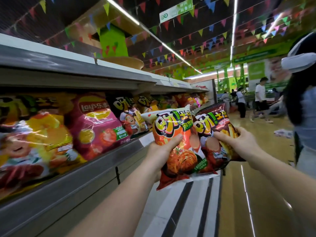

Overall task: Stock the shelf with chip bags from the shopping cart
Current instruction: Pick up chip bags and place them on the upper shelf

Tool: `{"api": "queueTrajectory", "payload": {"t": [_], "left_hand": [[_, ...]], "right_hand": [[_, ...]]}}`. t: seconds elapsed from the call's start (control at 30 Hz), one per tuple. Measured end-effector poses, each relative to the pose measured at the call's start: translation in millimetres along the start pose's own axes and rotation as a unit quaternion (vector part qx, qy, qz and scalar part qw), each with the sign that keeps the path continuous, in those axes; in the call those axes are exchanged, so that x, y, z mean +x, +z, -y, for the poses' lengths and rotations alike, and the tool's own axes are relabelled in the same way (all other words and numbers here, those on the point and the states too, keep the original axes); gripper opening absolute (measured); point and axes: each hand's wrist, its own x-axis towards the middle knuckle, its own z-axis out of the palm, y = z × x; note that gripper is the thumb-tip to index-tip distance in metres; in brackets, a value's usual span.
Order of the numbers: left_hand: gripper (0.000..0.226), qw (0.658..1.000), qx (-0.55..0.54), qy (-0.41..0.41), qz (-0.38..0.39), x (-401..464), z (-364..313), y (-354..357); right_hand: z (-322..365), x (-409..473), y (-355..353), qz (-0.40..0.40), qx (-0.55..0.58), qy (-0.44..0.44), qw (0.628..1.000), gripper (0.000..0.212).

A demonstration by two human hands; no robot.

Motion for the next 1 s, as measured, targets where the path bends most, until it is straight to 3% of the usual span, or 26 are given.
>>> {"api": "queueTrajectory", "payload": {"t": [0.07, 0.2, 0.33, 0.5, 0.67, 0.77, 0.87, 0.93, 1.0], "left_hand": [[0.037, 1.0, 0.007, 0.0, -0.015, 31.6, -0.7, 14.5], [0.061, 0.998, 0.003, -0.008, -0.056, 96.9, -5.1, 47.1], [0.059, 0.996, 0.004, -0.008, -0.093, 156.4, -13.0, 71.6], [0.053, 0.992, 0.009, -0.012, -0.125, 216.9, -23.3, 81.2], [0.119, 0.986, 0.019, 0.014, -0.165, 276.1, -27.7, 77.5], [0.107, 0.983, 0.032, 0.029, -0.181, 305.1, -31.2, 68.9], [0.132, 0.982, 0.027, 0.038, -0.183, 335.3, -36.3, 57.4], [0.133, 0.983, 0.024, 0.035, -0.179, 351.2, -39.3, 52.7], [0.113, 0.982, 0.02, 0.036, -0.185, 359.4, -43.6, 51.2]], "right_hand": [[-9.5, 37.0, -0.2, 0.004, 0.004, -0.003, 1.0, 0.095], [-19.8, 112.7, -1.9, 0.015, 0.026, -0.022, 0.999, 0.057], [-27.2, 187.0, -3.2, 0.014, -0.016, -0.049, 0.999, 0.051], [-34.3, 256.3, 11.3, 0.051, 0.017, -0.047, 0.997, 0.061], [-46.5, 314.3, 34.3, 0.088, 0.038, -0.047, 0.994, 0.055], [-49.7, 345.9, 51.1, 0.094, 0.035, -0.036, 0.994, 0.083], [-43.8, 372.9, 66.8, 0.109, 0.027, -0.046, 0.993, 0.117], [-39.2, 389.0, 76.1, 0.125, 0.033, -0.054, 0.99, 0.109], [-35.3, 403.0, 84.1, 0.149, 0.048, -0.047, 0.987, 0.078]]}}
